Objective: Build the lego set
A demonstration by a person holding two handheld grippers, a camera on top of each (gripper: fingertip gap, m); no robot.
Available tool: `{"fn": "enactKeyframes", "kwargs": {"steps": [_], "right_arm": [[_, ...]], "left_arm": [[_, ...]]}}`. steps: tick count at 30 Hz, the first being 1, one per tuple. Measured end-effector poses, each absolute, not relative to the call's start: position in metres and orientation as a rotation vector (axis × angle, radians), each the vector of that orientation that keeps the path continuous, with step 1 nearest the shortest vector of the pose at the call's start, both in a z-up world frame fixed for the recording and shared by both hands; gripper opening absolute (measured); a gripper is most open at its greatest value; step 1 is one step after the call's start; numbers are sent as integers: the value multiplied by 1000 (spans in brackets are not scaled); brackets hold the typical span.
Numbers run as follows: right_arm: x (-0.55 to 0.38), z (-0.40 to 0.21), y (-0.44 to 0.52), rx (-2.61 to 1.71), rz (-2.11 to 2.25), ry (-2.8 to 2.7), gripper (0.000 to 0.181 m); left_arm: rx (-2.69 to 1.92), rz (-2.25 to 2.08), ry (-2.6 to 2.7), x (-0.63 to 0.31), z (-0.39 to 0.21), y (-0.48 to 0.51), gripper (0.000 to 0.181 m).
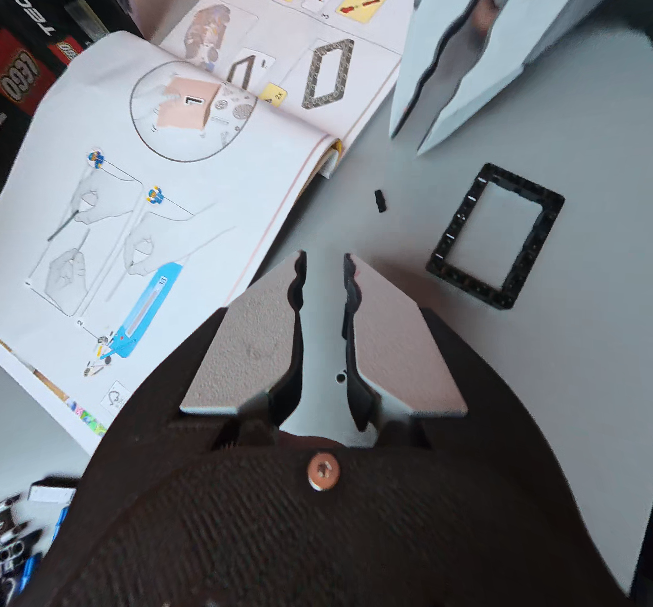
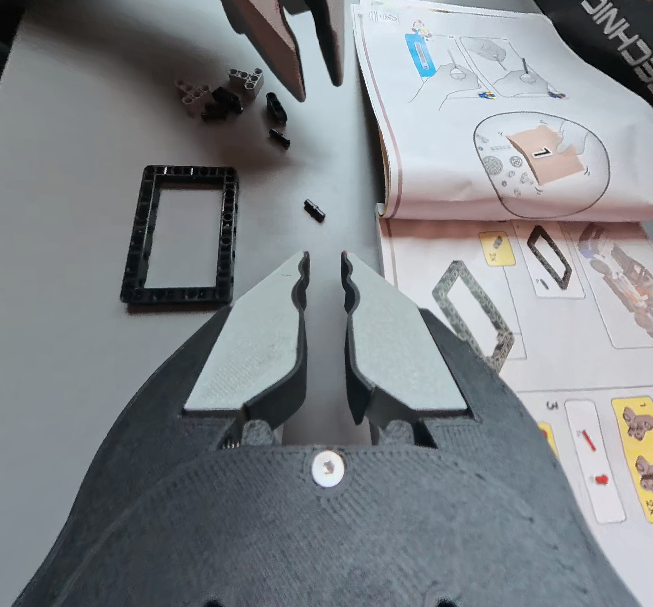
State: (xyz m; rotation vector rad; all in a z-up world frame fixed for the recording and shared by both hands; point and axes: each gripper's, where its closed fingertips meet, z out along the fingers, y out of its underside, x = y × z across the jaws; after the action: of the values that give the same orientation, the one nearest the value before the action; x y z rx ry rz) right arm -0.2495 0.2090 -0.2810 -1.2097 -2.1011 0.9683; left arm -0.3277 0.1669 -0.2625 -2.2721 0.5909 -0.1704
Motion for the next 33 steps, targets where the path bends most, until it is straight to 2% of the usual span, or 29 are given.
{"fn": "enactKeyframes", "kwargs": {"steps": [1,23,26,33], "right_arm": [[-245,-280,211,-1223,979,-2092,15],[-274,-294,188,-1109,949,-2286,16],[-276,-295,186,-1085,949,-2303,5],[-273,-295,186,-1132,928,-2264,1]], "left_arm": [[-2266,-177,603,-327,-264,165,18],[-2203,-323,611,-317,-272,155,18],[-2210,-322,636,-313,-274,155,18],[-2224,-301,731,-298,-278,158,18]]}}
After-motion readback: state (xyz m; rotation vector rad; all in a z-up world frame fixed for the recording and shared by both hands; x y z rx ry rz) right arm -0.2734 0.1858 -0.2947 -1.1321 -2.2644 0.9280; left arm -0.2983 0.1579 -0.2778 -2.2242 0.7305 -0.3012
